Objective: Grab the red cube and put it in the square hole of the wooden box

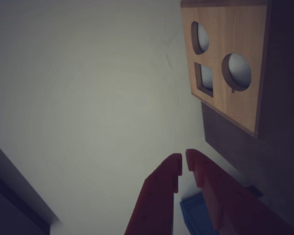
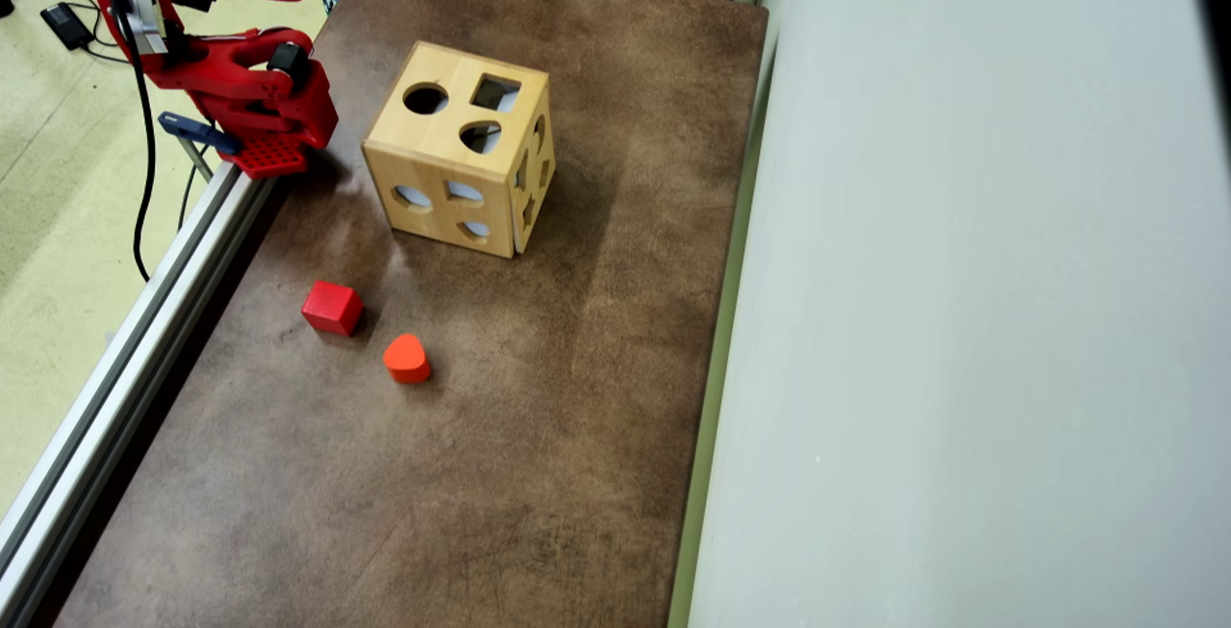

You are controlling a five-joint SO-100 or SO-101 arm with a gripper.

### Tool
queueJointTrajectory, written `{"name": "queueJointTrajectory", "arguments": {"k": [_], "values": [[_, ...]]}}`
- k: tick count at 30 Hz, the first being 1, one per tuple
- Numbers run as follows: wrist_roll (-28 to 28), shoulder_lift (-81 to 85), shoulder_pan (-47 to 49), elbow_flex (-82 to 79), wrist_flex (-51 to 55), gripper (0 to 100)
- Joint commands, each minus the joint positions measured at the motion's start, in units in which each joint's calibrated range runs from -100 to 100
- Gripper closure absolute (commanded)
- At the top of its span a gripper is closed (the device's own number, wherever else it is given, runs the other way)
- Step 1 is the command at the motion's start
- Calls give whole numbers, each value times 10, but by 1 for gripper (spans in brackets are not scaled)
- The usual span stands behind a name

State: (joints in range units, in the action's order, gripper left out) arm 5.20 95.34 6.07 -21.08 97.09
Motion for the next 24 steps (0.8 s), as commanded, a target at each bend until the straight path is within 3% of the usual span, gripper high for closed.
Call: {"name": "queueJointTrajectory", "arguments": {"k": [1,7,17,20,24], "values": [[1,-10,-5,0,2,97],[-3,-94,-6,9,-6,97],[-13,-442,-32,184,1,97],[-60,-521,-105,221,1,97],[-164,-587,-226,215,-1,97]]}}
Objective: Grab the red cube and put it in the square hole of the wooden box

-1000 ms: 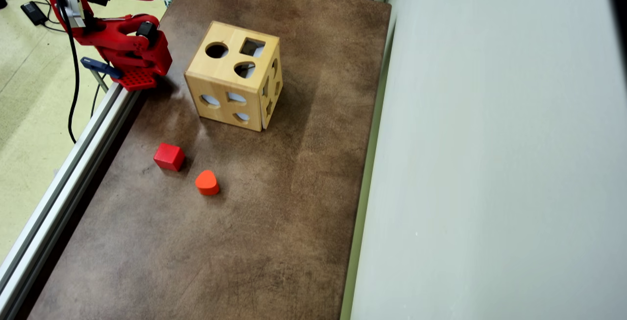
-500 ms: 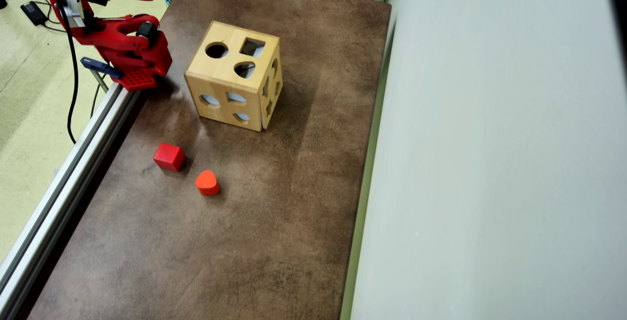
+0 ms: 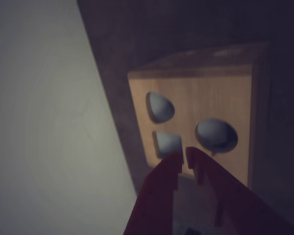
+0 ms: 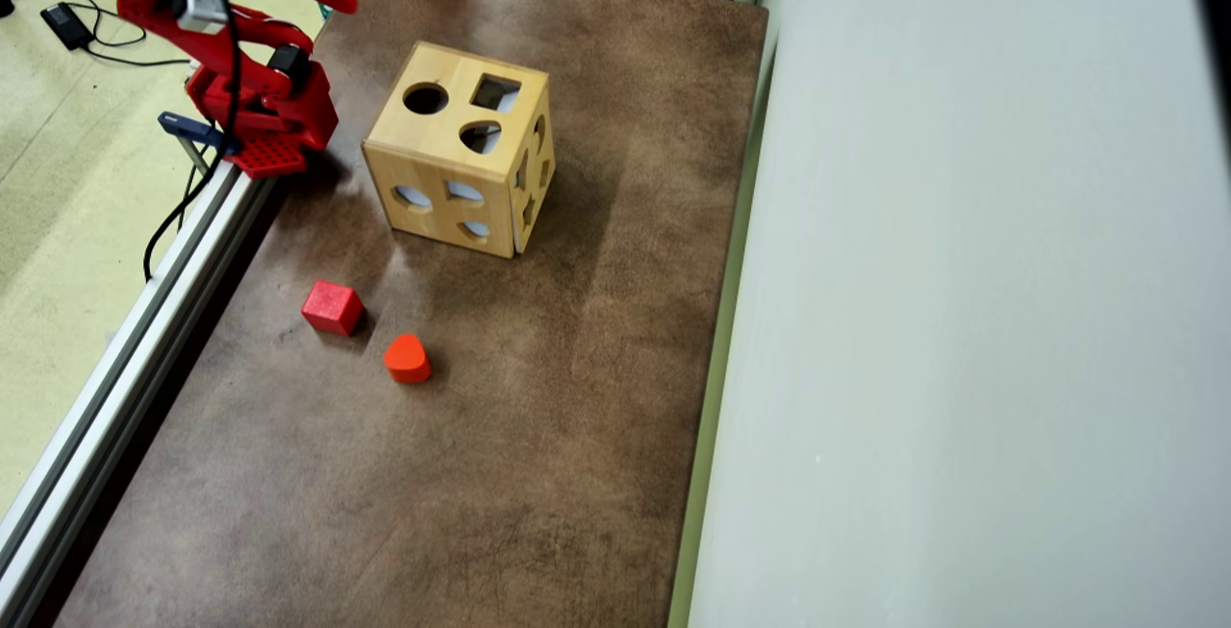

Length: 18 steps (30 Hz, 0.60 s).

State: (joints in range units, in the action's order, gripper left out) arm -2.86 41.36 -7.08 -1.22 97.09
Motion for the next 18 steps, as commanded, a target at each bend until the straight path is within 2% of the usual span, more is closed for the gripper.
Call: {"name": "queueJointTrajectory", "arguments": {"k": [1,4,9,18], "values": [[-109,-59,-127,16,-2,97],[-174,-90,-215,15,-8,97],[-239,-199,-291,14,-8,97],[-256,-444,-307,16,-14,97]]}}
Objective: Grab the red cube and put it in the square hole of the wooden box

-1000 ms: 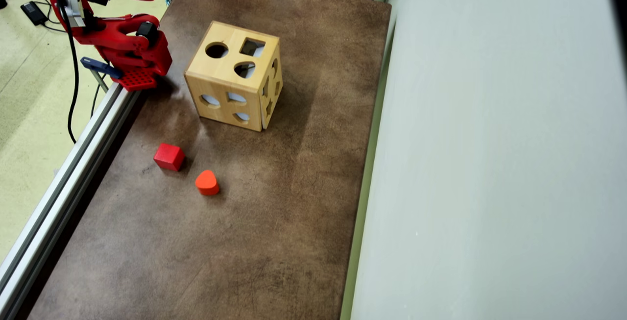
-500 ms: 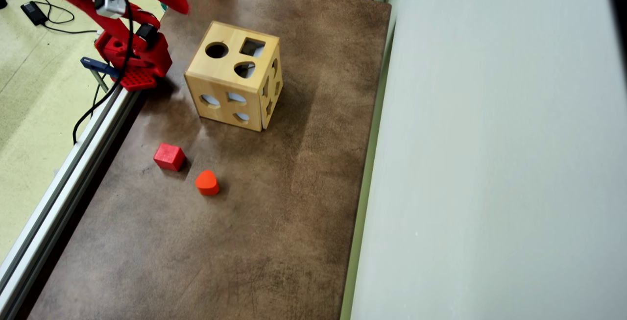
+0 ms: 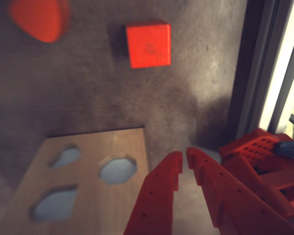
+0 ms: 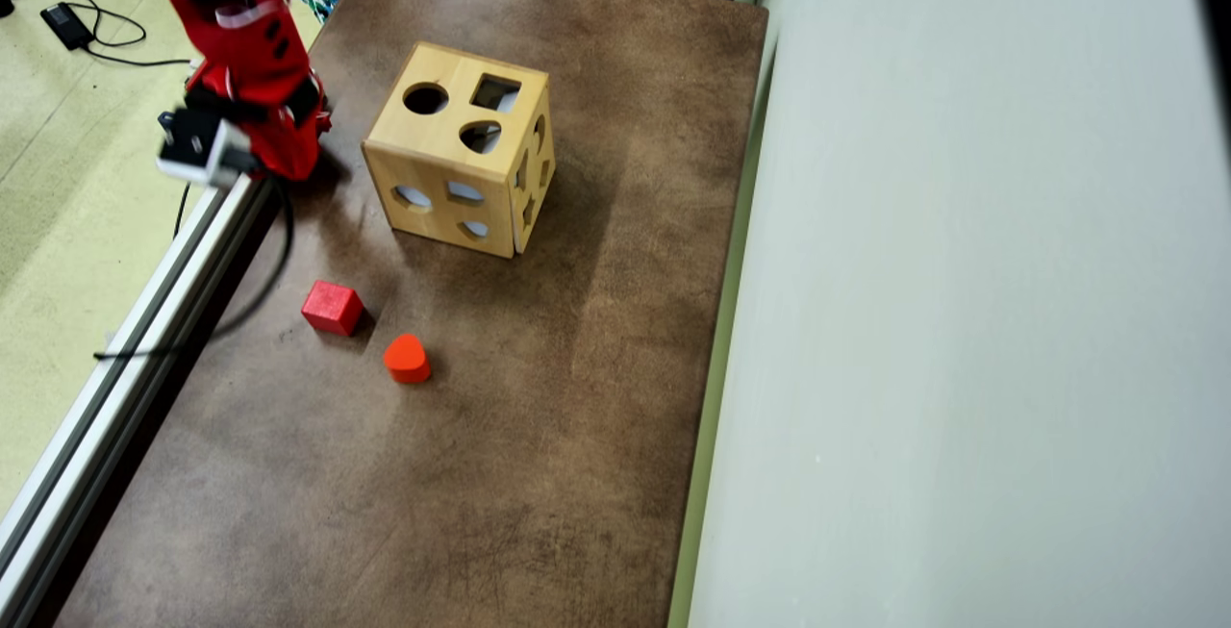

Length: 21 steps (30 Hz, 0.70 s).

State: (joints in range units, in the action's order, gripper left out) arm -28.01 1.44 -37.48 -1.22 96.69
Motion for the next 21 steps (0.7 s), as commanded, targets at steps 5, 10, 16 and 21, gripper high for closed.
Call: {"name": "queueJointTrajectory", "arguments": {"k": [5,10,16,21], "values": [[-5,-104,-3,14,-97,97],[-21,-176,-1,14,-139,97],[-59,-204,-4,14,-143,97],[-81,-201,-14,5,-143,97]]}}
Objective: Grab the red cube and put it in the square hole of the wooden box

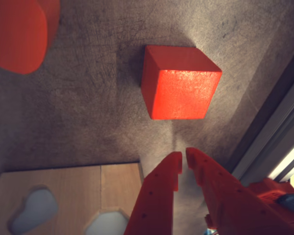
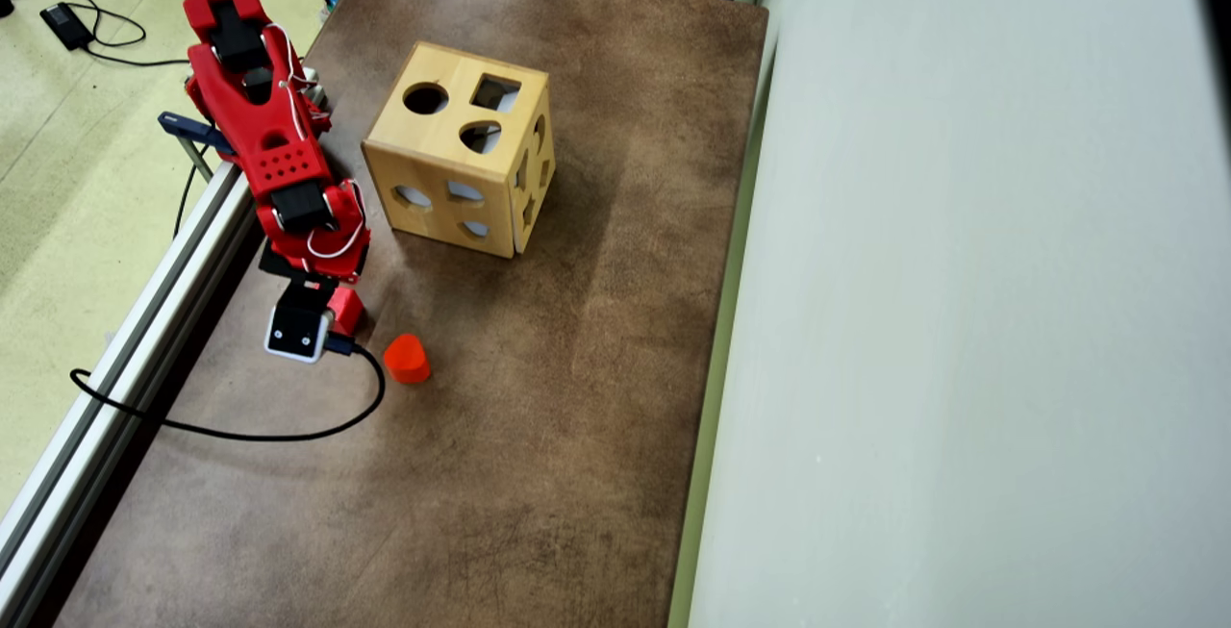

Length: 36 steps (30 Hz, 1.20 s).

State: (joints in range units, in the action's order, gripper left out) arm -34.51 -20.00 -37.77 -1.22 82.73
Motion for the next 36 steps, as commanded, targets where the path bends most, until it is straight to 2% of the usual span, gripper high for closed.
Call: {"name": "queueJointTrajectory", "arguments": {"k": [1,6,15,26,36], "values": [[-22,14,-21,2,-3,97],[-56,9,-63,1,-18,97],[-57,5,-71,-50,-147,97],[-54,76,-64,-154,-162,97],[-53,121,-47,-167,-175,97]]}}
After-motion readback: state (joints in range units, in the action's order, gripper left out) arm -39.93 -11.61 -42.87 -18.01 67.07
